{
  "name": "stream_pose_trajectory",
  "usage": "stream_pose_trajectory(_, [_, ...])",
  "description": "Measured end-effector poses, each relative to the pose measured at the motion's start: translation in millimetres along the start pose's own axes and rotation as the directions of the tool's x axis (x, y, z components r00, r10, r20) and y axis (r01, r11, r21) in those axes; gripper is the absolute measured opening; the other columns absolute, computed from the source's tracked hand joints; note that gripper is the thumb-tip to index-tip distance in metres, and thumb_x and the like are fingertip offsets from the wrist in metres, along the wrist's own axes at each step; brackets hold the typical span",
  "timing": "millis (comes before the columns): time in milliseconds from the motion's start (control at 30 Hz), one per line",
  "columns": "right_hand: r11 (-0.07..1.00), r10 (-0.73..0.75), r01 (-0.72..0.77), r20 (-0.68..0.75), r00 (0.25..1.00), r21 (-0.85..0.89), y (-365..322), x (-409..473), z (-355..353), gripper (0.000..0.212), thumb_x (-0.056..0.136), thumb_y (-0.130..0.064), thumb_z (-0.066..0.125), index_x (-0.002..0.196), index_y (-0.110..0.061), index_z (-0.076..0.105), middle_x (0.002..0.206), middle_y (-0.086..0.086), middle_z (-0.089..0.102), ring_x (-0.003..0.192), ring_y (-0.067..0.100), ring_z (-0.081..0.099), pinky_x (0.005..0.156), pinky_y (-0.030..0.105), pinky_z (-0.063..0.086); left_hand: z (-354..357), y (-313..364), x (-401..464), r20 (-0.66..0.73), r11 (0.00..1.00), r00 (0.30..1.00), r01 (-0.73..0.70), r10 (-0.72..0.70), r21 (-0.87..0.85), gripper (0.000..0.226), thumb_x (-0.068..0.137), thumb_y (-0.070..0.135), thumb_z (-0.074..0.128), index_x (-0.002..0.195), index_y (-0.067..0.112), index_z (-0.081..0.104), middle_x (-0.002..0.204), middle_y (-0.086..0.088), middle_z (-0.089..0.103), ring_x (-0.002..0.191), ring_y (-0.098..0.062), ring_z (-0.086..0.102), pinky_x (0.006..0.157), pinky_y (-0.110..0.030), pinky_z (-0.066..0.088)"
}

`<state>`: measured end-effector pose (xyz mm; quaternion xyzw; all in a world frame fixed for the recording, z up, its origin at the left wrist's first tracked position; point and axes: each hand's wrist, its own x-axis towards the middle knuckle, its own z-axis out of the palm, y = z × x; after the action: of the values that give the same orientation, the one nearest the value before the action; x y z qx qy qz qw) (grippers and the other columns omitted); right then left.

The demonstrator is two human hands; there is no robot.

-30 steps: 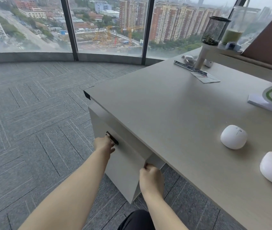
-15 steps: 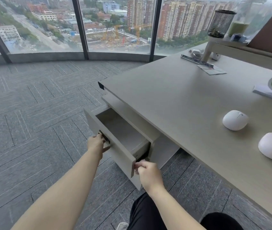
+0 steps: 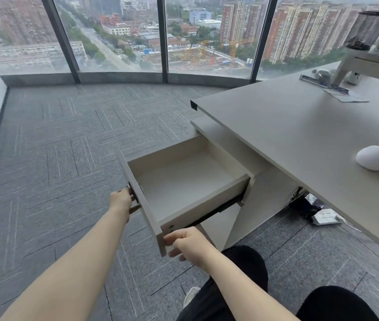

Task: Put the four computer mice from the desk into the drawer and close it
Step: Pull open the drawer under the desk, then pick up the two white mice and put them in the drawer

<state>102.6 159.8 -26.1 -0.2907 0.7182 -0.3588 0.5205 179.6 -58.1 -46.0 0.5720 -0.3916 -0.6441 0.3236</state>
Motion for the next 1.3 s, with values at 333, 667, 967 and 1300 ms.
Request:
stream_pose_trajectory(333, [0.994, -0.043, 0.052, 0.088, 0.995, -0.093, -12, -8, 21, 0.039, 0.089, -0.007, 0.045, 0.118, -0.016, 0.069, 0.121, 0.001, 0.069, 0.084, 0.014, 0.066, 0.069, 0.029, 0.047, -44, -2, 1, -0.035, 0.999, 0.999, 0.033, -0.032, 0.035, 0.018, 0.094, 0.021, 0.050, 0.099, 0.009, 0.063, 0.106, -0.010, 0.070, 0.098, -0.028, 0.068, 0.063, -0.038, 0.055])
stream_pose_trajectory(667, [0.936, -0.321, 0.351, -0.512, 0.797, -0.040, -39, -77, -97, 0.025, 0.092, -0.009, 0.051, 0.096, -0.017, 0.075, 0.084, 0.000, 0.077, 0.061, 0.013, 0.066, 0.062, 0.024, 0.050, 38, 65, -100, 0.201, 0.603, 0.727, -0.666, 0.657, 0.439, 0.031, 0.095, 0.016, 0.044, 0.123, 0.011, 0.055, 0.121, -0.002, 0.059, 0.098, -0.013, 0.054, 0.084, -0.030, 0.042])
stream_pose_trajectory(967, [0.931, -0.335, -0.119, -0.938, 0.093, -0.344, 2, -182, -288, 0.033, 0.086, -0.015, 0.054, 0.116, -0.021, 0.065, 0.113, 0.010, 0.065, 0.106, 0.034, 0.053, 0.095, 0.041, 0.041, 264, 38, -236, 0.763, 0.506, 0.415, -0.852, 0.496, 0.134, 0.035, 0.091, 0.016, 0.050, 0.126, 0.016, 0.057, 0.127, -0.001, 0.062, 0.111, -0.017, 0.060, 0.096, -0.034, 0.048])
stream_pose_trajectory(1300, [0.845, -0.060, -0.492, -0.951, 0.304, -0.211, 57, -194, -351, 0.058, 0.088, -0.061, 0.047, 0.142, -0.041, 0.040, 0.162, 0.007, 0.018, 0.133, 0.039, 0.036, 0.111, 0.045, 0.030, 421, -15, -293, 0.955, 0.091, 0.194, -0.980, 0.223, 0.178, 0.056, 0.087, 0.039, 0.056, 0.141, 0.036, 0.040, 0.155, -0.007, 0.033, 0.137, -0.033, 0.035, 0.108, -0.038, 0.033])
